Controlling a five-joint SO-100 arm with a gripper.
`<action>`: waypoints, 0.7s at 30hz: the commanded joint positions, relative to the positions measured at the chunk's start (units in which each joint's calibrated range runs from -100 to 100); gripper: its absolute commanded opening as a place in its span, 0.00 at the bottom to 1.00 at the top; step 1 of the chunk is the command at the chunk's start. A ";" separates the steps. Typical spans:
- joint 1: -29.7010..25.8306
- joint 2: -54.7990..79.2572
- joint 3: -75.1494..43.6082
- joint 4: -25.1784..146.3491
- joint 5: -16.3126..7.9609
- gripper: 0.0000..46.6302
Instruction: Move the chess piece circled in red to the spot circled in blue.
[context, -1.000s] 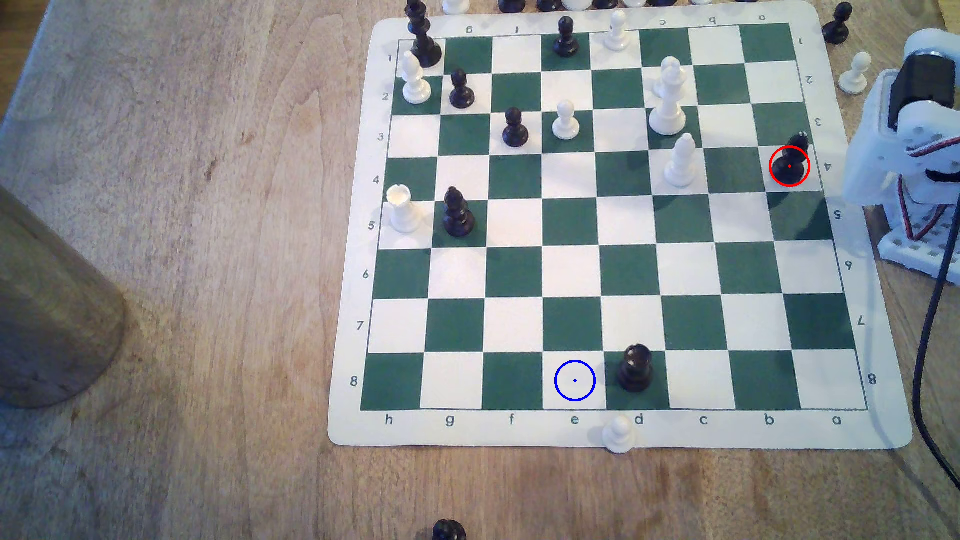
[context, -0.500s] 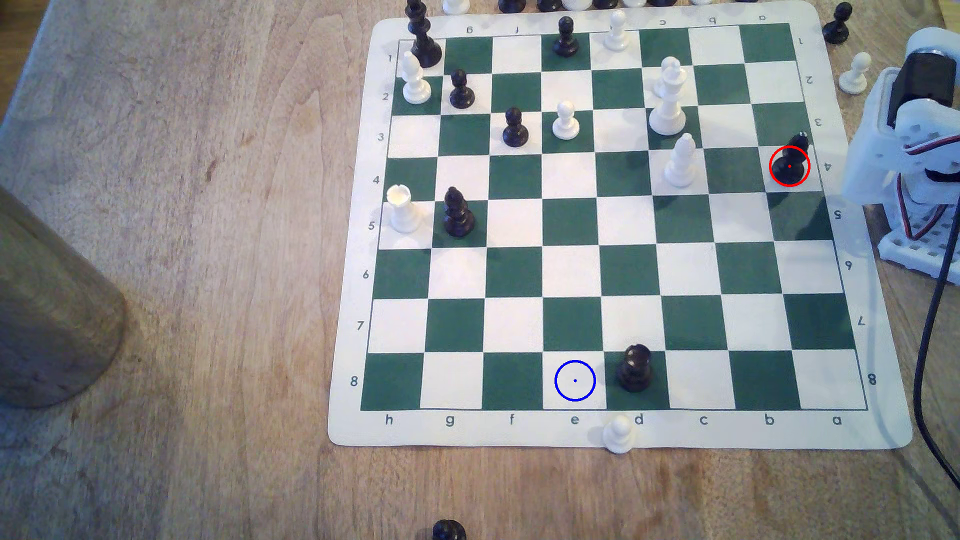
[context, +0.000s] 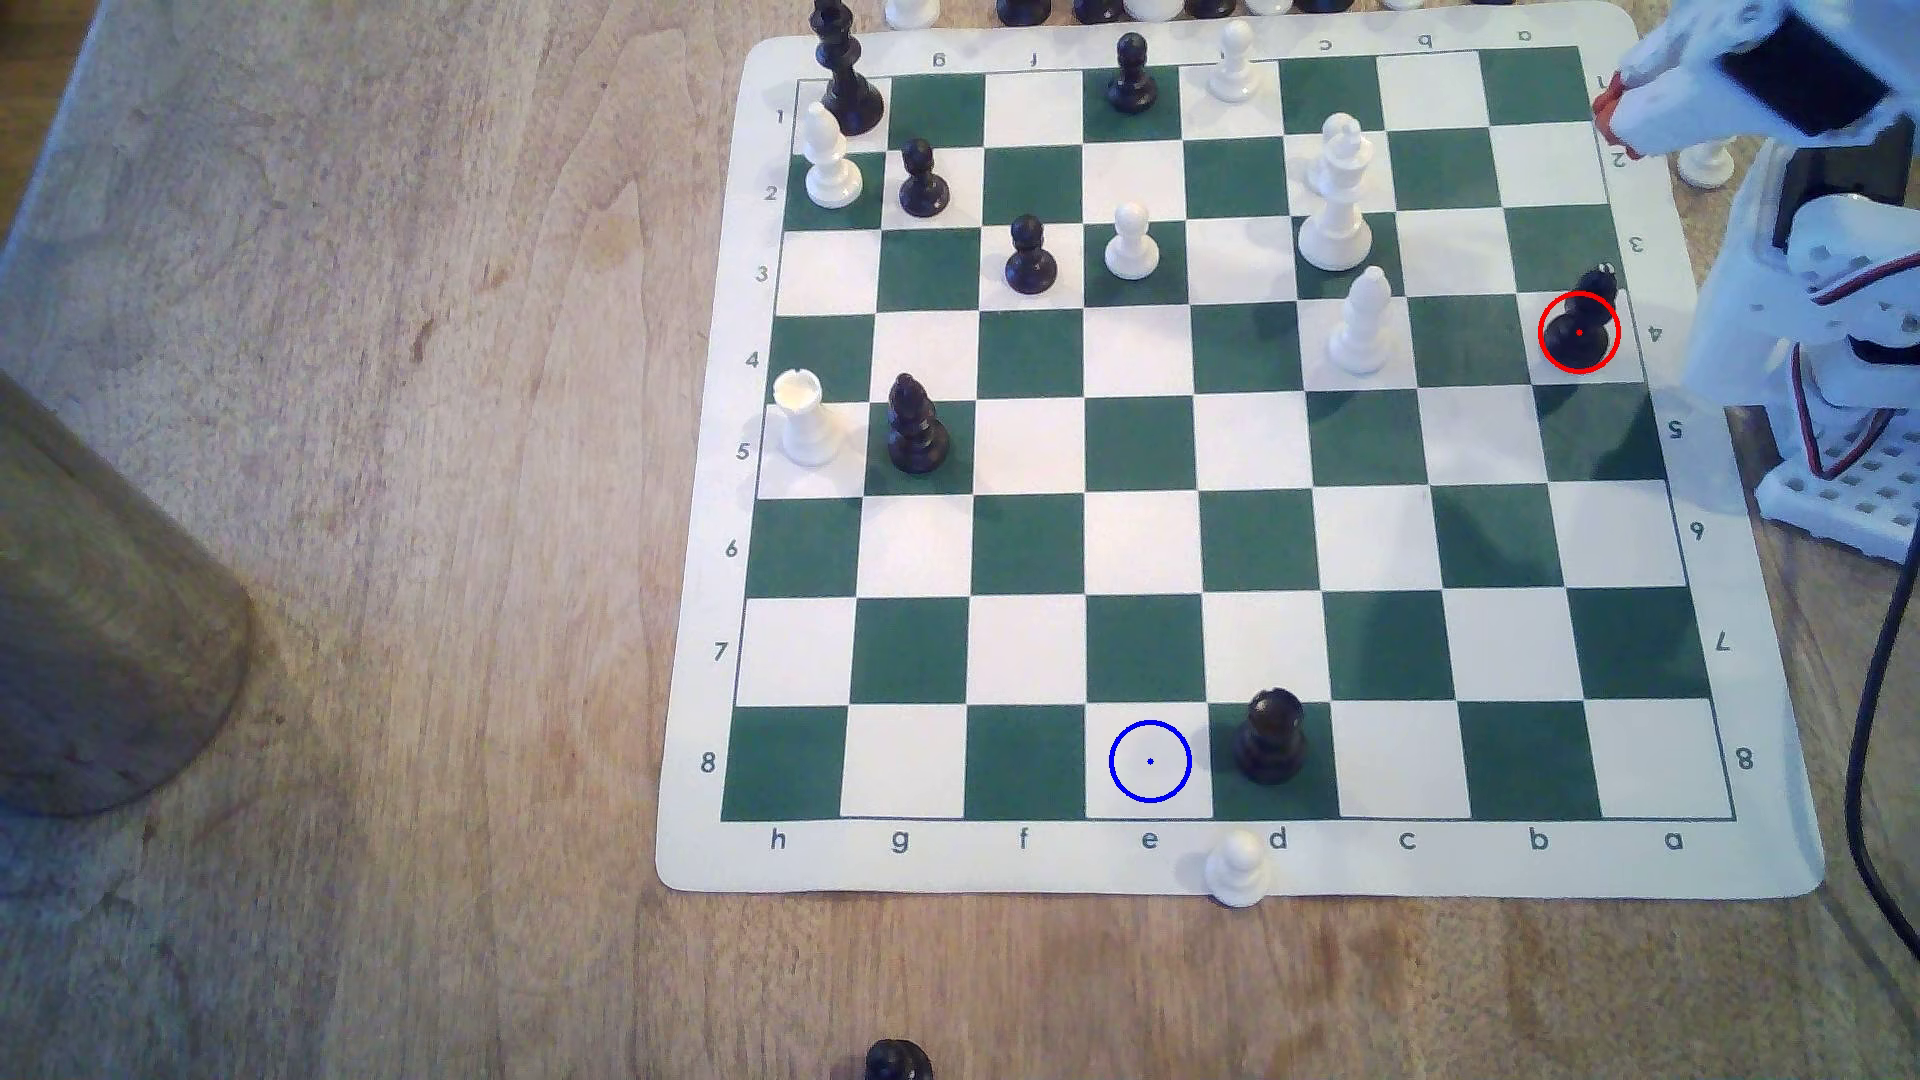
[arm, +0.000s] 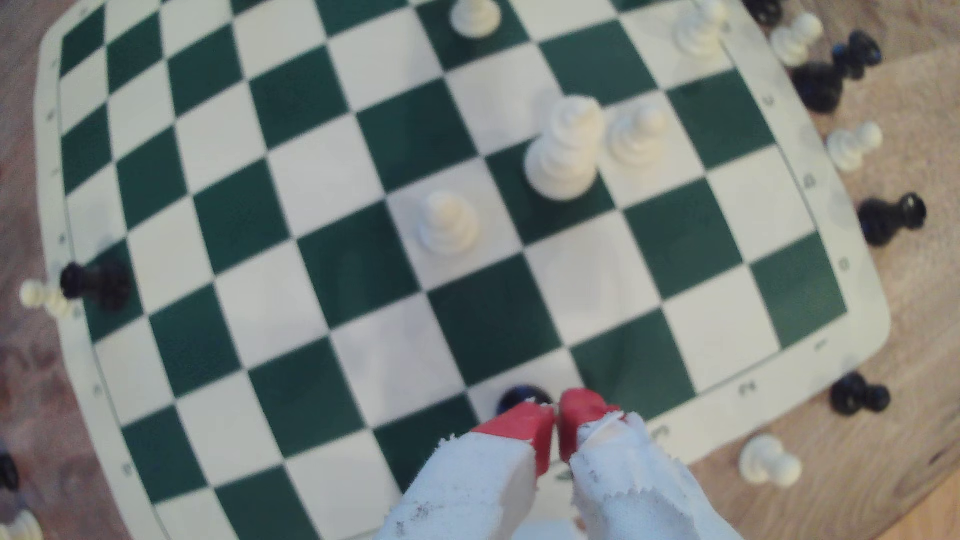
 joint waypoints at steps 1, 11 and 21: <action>0.05 4.03 -0.88 -0.04 0.15 0.03; 1.84 10.56 -0.34 -0.45 0.73 0.31; 3.25 17.01 3.02 -2.17 2.49 0.33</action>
